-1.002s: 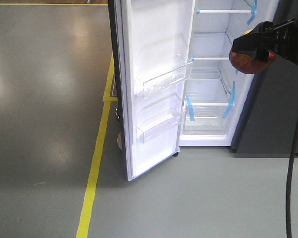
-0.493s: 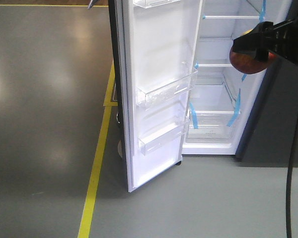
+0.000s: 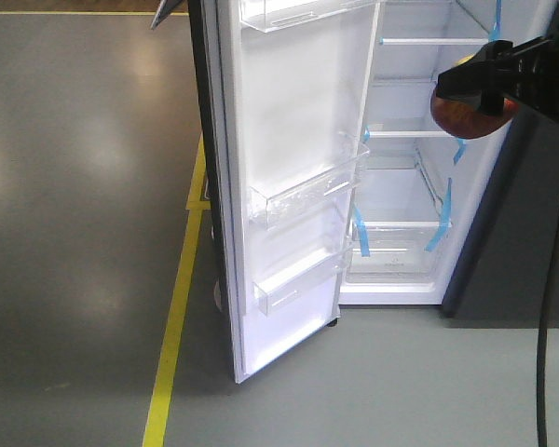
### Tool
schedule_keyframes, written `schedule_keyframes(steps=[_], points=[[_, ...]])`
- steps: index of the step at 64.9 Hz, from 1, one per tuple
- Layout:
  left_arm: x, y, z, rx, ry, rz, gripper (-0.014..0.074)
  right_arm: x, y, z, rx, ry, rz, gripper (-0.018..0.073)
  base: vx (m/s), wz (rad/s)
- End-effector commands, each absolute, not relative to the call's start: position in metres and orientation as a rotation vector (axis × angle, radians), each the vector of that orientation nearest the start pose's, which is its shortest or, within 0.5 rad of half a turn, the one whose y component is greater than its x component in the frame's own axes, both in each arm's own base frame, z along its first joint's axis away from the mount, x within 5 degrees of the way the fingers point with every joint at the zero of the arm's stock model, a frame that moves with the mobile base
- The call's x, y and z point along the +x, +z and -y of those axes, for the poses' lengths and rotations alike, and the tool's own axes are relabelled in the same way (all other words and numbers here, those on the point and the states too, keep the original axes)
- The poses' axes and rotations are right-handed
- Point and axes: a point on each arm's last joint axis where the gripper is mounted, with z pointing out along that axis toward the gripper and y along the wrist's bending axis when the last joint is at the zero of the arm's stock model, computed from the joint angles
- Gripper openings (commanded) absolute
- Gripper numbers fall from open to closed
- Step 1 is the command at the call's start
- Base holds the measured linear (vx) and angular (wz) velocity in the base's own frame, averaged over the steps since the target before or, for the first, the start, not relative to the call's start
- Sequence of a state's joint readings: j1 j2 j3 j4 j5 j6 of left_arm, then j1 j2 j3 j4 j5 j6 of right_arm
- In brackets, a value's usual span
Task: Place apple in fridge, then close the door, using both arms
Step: 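Drive up to the refrigerator opening with the apple held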
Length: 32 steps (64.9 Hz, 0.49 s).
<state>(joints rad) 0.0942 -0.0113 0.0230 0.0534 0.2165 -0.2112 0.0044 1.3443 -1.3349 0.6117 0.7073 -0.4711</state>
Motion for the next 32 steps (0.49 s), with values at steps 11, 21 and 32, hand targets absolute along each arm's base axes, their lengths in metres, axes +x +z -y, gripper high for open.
schedule_keyframes(steps=[11, 21, 32], points=[[0.056, 0.1837, -0.0057, -0.211, -0.048, -1.639, -0.0005, 0.2883, 0.4296, -0.0334, -0.189, 0.401, -1.958, -0.0005, 0.14, 0.0], [0.056, 0.1837, -0.0057, -0.211, -0.048, -1.639, -0.0005, 0.2883, 0.4296, -0.0334, -0.189, 0.401, -1.958, -0.0005, 0.15, 0.0], [0.056, 0.1837, -0.0057, -0.211, -0.048, -1.639, -0.0005, 0.2883, 0.4296, -0.0334, -0.189, 0.401, -1.958, -0.0005, 0.14, -0.01]])
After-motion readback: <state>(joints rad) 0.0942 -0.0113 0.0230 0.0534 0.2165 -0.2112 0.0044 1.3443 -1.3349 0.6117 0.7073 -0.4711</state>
